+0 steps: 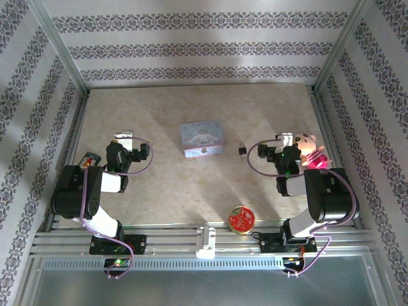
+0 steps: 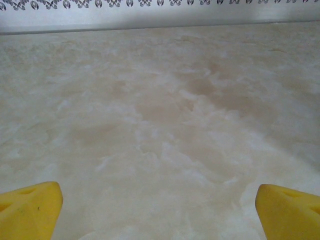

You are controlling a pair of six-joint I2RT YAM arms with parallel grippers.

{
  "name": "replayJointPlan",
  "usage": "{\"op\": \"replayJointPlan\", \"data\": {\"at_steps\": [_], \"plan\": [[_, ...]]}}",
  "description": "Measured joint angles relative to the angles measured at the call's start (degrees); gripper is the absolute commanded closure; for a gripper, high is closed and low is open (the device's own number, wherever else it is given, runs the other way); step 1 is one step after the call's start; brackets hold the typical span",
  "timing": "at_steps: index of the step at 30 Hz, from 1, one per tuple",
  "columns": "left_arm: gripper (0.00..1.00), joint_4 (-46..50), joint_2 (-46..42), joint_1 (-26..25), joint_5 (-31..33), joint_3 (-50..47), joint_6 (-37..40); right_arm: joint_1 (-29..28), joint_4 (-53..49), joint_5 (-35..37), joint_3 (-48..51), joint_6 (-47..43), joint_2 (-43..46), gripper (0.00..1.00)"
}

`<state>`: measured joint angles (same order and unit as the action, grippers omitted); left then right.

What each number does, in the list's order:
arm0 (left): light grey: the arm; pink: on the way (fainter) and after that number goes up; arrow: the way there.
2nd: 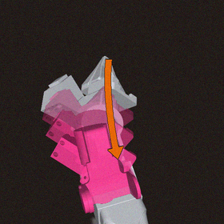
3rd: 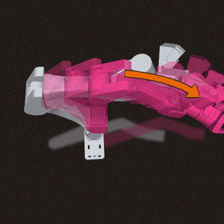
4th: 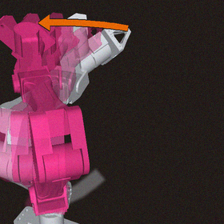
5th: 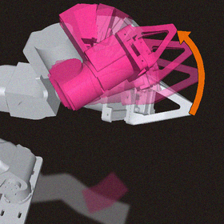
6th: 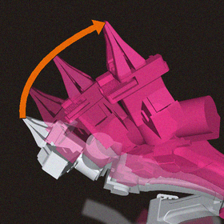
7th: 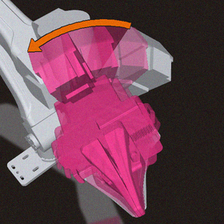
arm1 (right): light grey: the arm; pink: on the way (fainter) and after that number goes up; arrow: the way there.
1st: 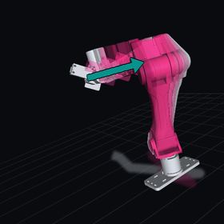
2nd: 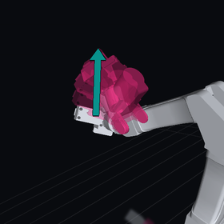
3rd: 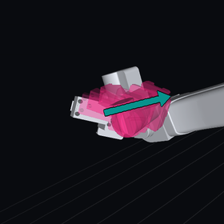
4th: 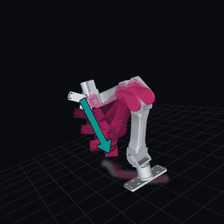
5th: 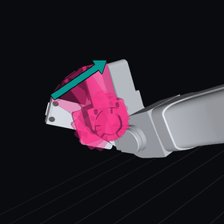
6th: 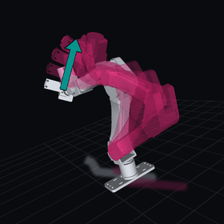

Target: Unlock a padlock with a key

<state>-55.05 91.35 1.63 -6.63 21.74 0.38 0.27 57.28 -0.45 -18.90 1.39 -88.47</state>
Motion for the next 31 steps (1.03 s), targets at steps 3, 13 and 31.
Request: {"op": "replayJointPlan", "data": {"at_steps": [3,13,31], "plan": [[0.01,0.0,0.0,0.0,-0.3,0.0,0.0,0.8,-0.1,-1.9,-1.9,0.2,0.0,0.02],[0.01,0.2,0.0,0.0,-0.5,0.0,0.0,1.0,-1.8,-3.7,-1.9,0.3,0.0,0.02],[0.01,0.2,0.0,0.0,-0.4,0.0,-0.2,1.0,-1.8,-3.7,-1.9,0.3,0.0,0.02]]}}
